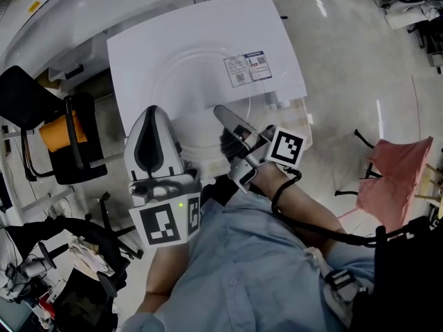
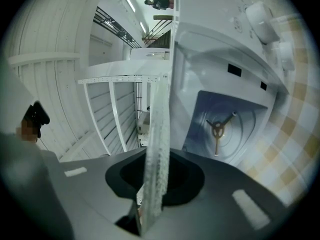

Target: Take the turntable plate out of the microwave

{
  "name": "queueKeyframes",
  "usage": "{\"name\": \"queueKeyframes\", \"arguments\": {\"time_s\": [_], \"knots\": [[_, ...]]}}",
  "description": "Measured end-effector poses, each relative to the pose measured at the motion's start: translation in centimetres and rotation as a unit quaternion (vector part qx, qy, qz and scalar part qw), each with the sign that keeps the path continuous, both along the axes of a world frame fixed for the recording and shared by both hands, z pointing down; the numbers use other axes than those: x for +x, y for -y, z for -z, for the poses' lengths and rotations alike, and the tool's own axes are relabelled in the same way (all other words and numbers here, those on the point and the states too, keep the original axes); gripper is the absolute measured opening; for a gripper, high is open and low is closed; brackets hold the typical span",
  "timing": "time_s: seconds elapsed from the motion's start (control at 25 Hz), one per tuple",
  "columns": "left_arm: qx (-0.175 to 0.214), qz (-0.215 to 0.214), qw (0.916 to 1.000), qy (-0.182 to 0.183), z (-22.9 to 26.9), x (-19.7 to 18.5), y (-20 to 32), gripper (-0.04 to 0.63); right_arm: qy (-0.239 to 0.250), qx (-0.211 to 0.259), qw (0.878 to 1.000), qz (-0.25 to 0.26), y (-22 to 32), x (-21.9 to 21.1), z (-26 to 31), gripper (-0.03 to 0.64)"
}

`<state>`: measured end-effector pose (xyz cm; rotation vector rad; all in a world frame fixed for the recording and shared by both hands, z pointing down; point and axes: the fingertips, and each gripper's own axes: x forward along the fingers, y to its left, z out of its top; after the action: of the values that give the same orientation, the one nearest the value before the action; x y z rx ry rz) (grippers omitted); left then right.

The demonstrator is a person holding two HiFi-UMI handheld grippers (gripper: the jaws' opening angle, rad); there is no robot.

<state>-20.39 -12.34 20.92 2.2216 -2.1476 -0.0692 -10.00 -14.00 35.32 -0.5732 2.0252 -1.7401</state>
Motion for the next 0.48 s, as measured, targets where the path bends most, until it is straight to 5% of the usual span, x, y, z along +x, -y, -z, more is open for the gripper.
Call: {"name": "queueKeyframes", "arguments": {"time_s": [0.48], "knots": [[0.0,-0.007,1.0,0.001,-0.1,0.6,-0.7,0.008,-0.001,0.015,1.0,0.01,-1.3,-0.1,0.1,0.067]]}}
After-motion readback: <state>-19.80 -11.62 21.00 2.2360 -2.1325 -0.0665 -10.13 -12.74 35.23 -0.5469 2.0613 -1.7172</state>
